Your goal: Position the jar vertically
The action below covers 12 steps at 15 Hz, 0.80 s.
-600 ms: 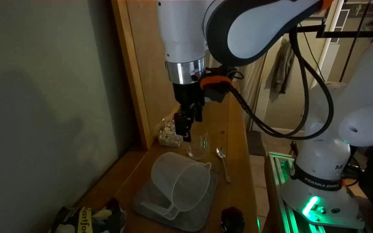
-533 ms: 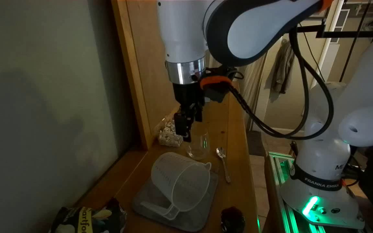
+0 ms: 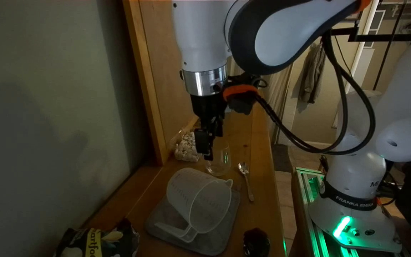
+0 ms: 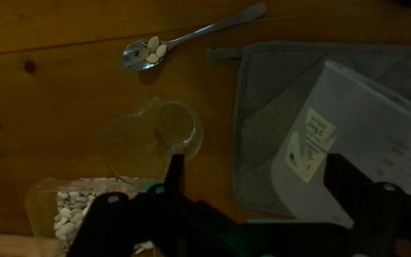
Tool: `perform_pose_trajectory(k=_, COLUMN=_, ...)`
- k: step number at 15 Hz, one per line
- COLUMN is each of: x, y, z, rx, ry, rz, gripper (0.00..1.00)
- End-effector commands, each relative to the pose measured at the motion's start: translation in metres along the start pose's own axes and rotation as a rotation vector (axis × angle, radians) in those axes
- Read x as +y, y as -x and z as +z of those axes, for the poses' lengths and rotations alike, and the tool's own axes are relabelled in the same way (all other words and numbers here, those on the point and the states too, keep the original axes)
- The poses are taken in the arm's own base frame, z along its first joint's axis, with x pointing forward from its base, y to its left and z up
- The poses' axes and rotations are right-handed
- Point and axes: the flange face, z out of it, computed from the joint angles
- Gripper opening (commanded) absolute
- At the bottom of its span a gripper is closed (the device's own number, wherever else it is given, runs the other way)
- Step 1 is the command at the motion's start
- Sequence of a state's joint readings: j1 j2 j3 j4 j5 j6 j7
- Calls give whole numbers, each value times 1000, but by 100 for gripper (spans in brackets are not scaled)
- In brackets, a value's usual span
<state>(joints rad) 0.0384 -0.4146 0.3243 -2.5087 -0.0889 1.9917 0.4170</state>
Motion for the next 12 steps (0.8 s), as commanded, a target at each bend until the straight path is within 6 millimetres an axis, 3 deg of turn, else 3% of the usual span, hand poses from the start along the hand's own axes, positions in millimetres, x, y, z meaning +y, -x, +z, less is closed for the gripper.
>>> perform_pose_trajectory(k=1, x=-33, y=7, z=8, rx=-53, ry=37, rz=-189, gripper=100)
perform_pose_trajectory(k=4, x=-53, y=21, z=8, rx=-69, ry=90, rz=-324, gripper=100)
perform_pose_trajectory(k=9, x=-79, y=23, z=6, rx=-4, ry=207, rz=-522, gripper=100)
perform_pose_trajectory(k=12, x=-80, y=22, z=1, rx=14, ry=207, rz=-539, gripper=100)
